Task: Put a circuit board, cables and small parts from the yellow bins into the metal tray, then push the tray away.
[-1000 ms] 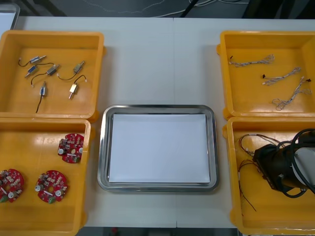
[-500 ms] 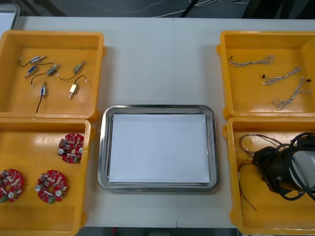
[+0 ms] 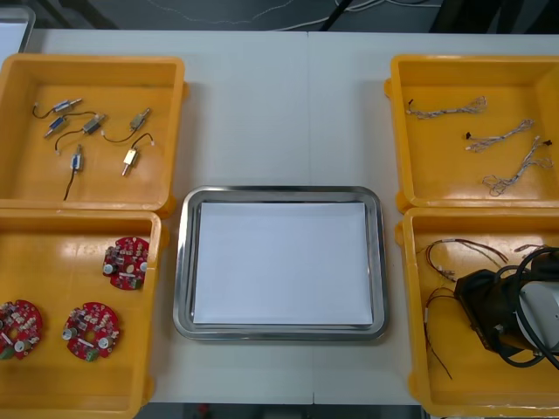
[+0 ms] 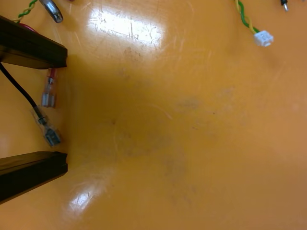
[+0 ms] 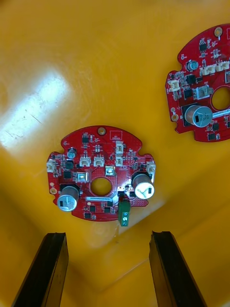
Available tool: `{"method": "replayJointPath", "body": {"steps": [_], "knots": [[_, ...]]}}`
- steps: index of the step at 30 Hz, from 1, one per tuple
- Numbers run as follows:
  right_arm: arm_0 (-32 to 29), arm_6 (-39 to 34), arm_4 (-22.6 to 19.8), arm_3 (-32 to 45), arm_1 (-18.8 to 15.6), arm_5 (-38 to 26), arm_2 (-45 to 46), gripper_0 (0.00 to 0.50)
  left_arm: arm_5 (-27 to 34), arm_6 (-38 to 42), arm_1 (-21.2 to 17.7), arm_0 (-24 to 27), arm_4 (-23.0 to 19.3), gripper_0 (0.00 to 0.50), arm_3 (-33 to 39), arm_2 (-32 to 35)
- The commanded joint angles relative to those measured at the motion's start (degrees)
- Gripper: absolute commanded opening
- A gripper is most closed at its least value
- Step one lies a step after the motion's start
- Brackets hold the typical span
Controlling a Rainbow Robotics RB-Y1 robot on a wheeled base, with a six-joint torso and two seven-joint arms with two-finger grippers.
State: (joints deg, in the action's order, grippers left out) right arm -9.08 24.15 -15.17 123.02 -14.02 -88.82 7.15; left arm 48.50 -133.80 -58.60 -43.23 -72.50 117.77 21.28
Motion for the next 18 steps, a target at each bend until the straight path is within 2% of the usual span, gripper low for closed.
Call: {"method": "replayJointPath", "body": {"steps": [1, 4, 6, 7, 8, 9, 11, 18], "knots": [[-1.8, -1.6, 0.2, 1.3, 0.7, 0.7, 0.4, 0.500, -1.1, -5.9, 0.9, -1.0, 1.3, 0.500, -1.5, -2.2], [-1.8, -1.7, 0.2, 0.6, 0.7, 1.9, 0.1, 0.500, -1.1, -5.9, 0.9, -0.8, 1.8, 0.500, -1.7, -2.8], [-1.8, -1.9, 0.1, 0.4, 0.7, 2.3, 0.1, 0.402, -1.1, -5.8, 0.8, -0.8, 2.0, 0.500, -1.9, -3.1], [-1.8, -1.9, 0.2, 0.3, 0.7, 2.3, 0.1, 0.217, -1.1, -5.8, 0.8, -0.8, 2.1, 0.500, -2.1, -3.3], [-1.8, -1.9, 0.1, 0.3, 0.7, 2.3, 0.1, 0.090, -1.1, -5.8, 0.8, -0.8, 2.2, 0.500, -2.2, -3.4], [-1.8, -1.9, 0.1, 0.3, 0.7, 2.3, 0.1, 0.047, -1.1, -5.8, 0.8, -0.8, 2.4, 0.500, -2.4, -3.6], [-1.8, -1.9, 0.1, 0.3, 0.7, 2.4, 0.0, 0.004, -1.1, -5.6, 0.8, -0.5, 2.5, 0.500, -2.5, -4.2], [-1.4, -1.6, -0.3, 0.4, 0.6, 2.2, 0.1, 0.000, 1.6, -4.8, 0.9, 1.3, 3.9, 0.500, -2.7, -4.4]]}}
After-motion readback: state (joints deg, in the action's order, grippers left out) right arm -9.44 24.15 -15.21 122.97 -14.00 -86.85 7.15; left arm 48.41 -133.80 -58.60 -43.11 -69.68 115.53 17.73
